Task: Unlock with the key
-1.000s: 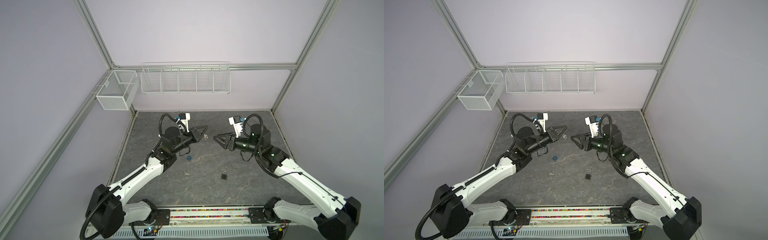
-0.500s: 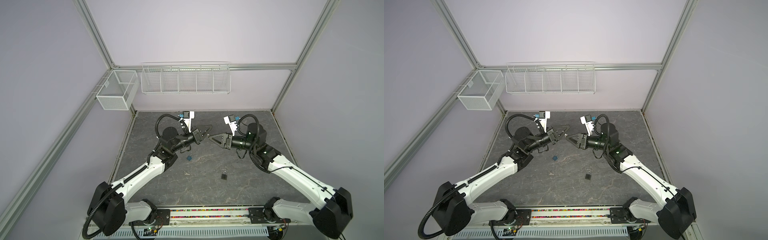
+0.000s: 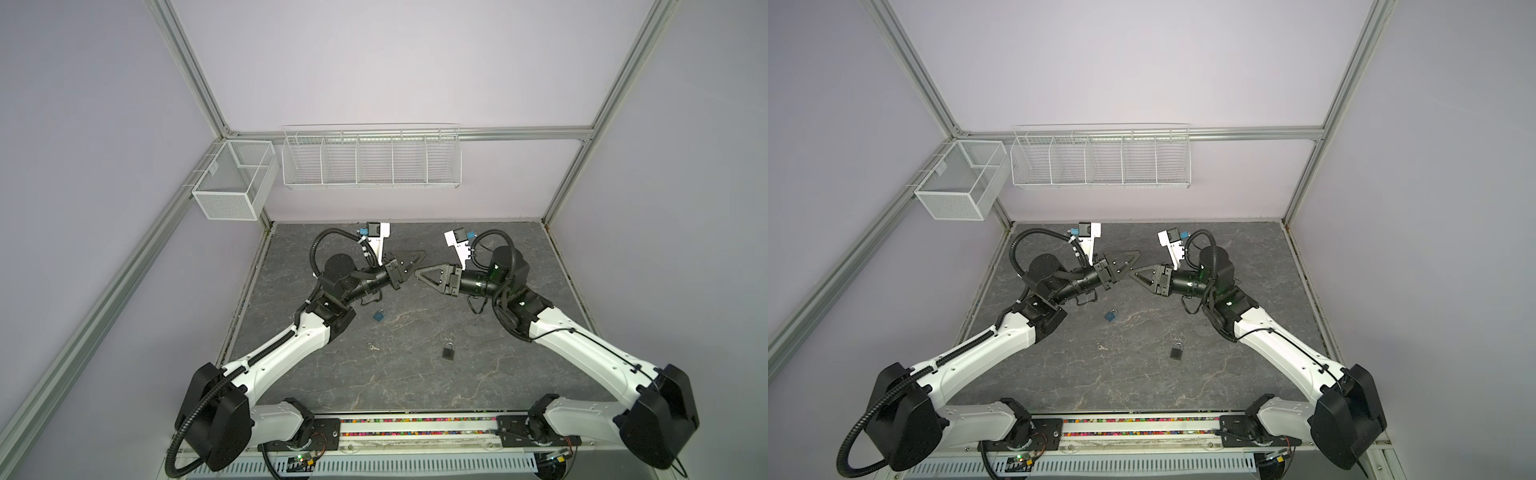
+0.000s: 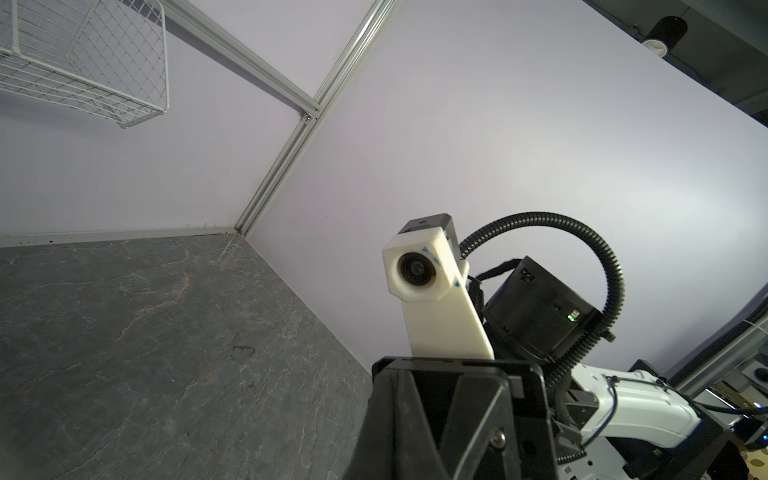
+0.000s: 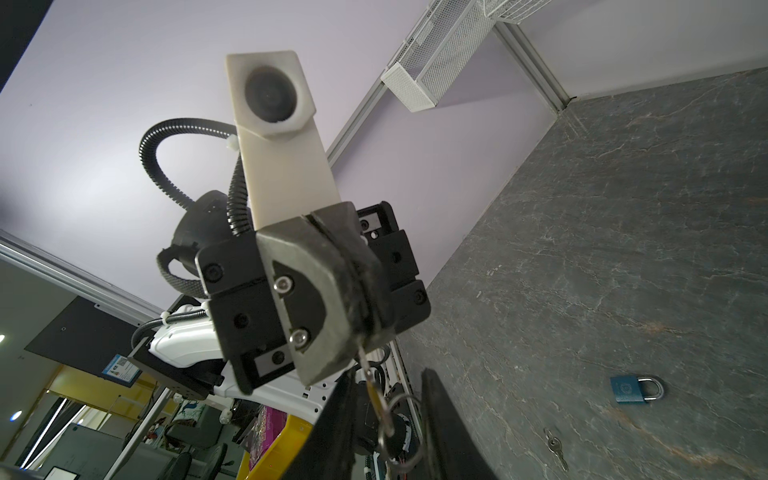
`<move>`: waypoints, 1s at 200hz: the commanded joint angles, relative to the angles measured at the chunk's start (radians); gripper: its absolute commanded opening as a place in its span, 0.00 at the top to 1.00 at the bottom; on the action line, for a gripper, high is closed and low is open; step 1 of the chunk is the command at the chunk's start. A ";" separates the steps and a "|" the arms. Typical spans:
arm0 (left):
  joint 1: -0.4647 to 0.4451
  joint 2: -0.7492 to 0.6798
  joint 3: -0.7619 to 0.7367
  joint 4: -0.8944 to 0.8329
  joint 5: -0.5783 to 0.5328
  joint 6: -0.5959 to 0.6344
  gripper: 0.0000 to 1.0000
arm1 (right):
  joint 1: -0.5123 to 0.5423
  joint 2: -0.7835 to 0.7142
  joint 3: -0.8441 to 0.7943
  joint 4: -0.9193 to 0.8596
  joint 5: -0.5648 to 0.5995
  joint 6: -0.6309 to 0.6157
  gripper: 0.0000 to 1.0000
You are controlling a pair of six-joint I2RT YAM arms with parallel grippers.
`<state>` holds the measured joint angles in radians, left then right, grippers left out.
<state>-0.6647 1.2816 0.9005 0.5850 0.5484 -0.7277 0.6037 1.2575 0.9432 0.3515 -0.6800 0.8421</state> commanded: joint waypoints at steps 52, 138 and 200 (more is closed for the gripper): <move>0.001 -0.019 0.047 -0.016 0.015 0.027 1.00 | 0.000 0.011 -0.036 0.074 -0.010 0.056 0.76; 0.001 -0.027 0.046 -0.019 0.003 0.031 1.00 | 0.002 0.017 -0.049 0.083 -0.019 0.064 0.76; 0.000 -0.028 0.053 -0.025 -0.005 0.036 1.00 | 0.001 0.023 -0.058 0.097 -0.040 0.067 0.76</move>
<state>-0.6647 1.2751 0.9077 0.5472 0.5465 -0.7147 0.6041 1.2675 0.9096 0.4164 -0.6979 0.8761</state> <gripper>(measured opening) 0.047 0.240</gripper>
